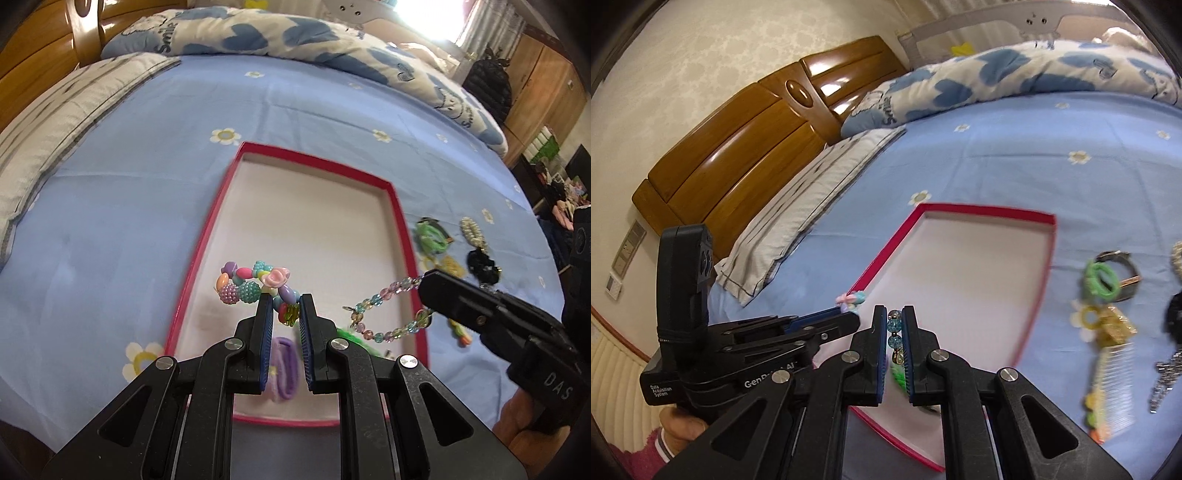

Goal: Organize jewelry
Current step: 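Lower both bracelets into the red box and open both tools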

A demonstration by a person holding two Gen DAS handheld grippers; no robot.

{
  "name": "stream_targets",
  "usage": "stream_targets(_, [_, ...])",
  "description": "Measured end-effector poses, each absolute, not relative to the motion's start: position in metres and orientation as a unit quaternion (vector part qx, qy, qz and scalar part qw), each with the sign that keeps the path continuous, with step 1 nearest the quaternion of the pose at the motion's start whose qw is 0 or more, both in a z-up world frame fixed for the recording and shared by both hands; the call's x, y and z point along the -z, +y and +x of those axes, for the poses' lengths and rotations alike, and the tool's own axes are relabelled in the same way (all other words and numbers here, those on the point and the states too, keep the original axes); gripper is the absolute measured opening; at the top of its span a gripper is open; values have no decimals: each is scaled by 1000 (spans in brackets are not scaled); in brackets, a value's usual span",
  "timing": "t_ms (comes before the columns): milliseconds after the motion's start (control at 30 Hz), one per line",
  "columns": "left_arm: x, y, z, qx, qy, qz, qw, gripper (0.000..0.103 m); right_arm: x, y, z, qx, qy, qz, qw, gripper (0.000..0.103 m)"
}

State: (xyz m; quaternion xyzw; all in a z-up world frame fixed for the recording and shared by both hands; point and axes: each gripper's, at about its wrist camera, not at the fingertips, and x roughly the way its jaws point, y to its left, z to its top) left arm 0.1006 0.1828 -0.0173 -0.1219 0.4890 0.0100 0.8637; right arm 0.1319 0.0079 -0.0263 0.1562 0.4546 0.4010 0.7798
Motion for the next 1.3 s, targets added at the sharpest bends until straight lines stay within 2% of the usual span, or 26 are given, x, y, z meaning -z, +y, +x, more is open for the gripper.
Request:
stream_targets(433, [58, 181, 114, -18, 526, -111, 843, 13, 83, 12, 147, -362, 518, 148, 761, 8])
stream_targets(767, [67, 179, 114, -22, 537, -103, 837, 15, 95, 18, 146, -353, 537, 111, 758, 8])
stream_targets(833, [67, 179, 114, -22, 537, -101, 837, 17, 96, 18, 147, -351, 540, 109, 757, 13])
stream_targets(967, [66, 176, 115, -24, 539, -99, 836, 23, 95, 19, 148, -352, 541, 104, 757, 13])
stream_targets(1033, [64, 175, 114, -24, 538, -98, 837, 30, 94, 17, 148, -351, 541, 104, 757, 14])
stream_targets(1133, [59, 173, 111, -27, 533, -90, 841, 37, 92, 13, 148, -349, 539, 114, 758, 23])
stream_targets(1200, [56, 172, 110, -26, 531, -88, 843, 39, 89, 10, 145, -348, 534, 118, 761, 34])
stream_targets(1300, [49, 170, 107, -26, 527, -86, 845, 42, 81, 3, 142, -347, 527, 125, 766, 37])
